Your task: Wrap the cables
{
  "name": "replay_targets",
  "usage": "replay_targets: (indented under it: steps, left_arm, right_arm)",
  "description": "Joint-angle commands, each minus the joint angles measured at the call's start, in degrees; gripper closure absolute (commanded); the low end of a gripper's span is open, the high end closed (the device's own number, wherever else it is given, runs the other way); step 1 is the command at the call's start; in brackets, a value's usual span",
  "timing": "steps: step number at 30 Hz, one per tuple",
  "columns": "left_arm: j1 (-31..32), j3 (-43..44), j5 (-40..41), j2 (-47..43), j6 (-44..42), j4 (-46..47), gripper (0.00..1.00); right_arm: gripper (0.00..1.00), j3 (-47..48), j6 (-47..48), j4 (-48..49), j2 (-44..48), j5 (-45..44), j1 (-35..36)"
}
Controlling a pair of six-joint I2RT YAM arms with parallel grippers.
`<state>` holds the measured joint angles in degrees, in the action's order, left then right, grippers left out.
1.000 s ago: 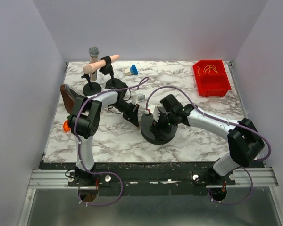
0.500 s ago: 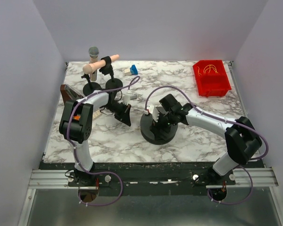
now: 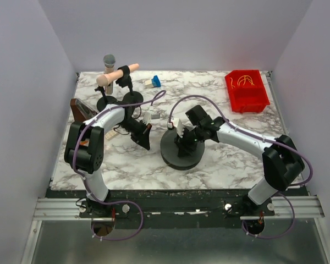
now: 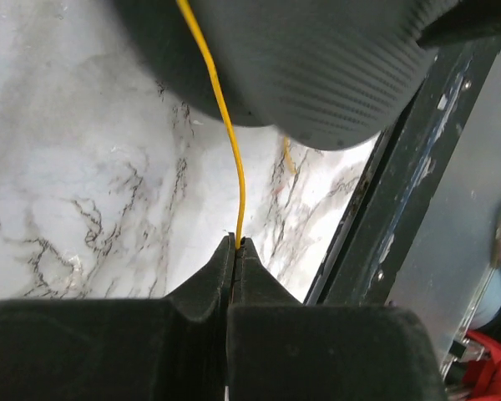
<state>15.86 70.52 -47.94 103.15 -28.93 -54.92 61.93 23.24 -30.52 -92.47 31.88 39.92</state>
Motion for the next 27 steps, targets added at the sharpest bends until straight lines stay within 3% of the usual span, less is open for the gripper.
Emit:
replay_targets:
  steps: [1, 3, 9, 14, 19, 23, 27]
  left_arm:
    - [0.23, 3.57, 2.50, -0.42, -6.41, -8.45, 1.00]
    - [0.31, 3.66, 1.98, 0.20, -5.18, -7.14, 1.00]
    - [0.49, 5.85, -1.27, 2.92, -2.54, -5.73, 1.00]
    - [0.67, 5.16, -1.72, 3.81, -1.05, -5.03, 1.00]
    - [0.75, 5.24, -1.98, 3.81, 4.57, -1.43, 1.00]
    - [0.75, 3.14, -1.89, 1.88, 7.39, 1.65, 1.00]
    - [0.75, 2.17, -2.06, 1.79, 8.88, 2.79, 1.00]
  right_arm:
    - [0.56, 0.64, -1.08, 0.45, -2.54, 0.03, -0.63]
    - [0.57, 1.17, -2.93, 2.30, -3.50, 0.03, -0.81]
    - [0.50, 2.31, -5.31, 3.81, -3.42, -1.55, -0.72]
    - [0.31, 4.86, -6.98, 2.31, -1.50, -0.60, -0.72]
    - [0.23, 7.58, -10.40, 2.93, 1.93, -1.20, -0.81]
    - [0.00, 8.38, -14.18, 3.45, 5.36, -10.84, -0.72]
    - [0.00, 8.47, -10.96, 2.32, 4.41, -24.64, -0.72]
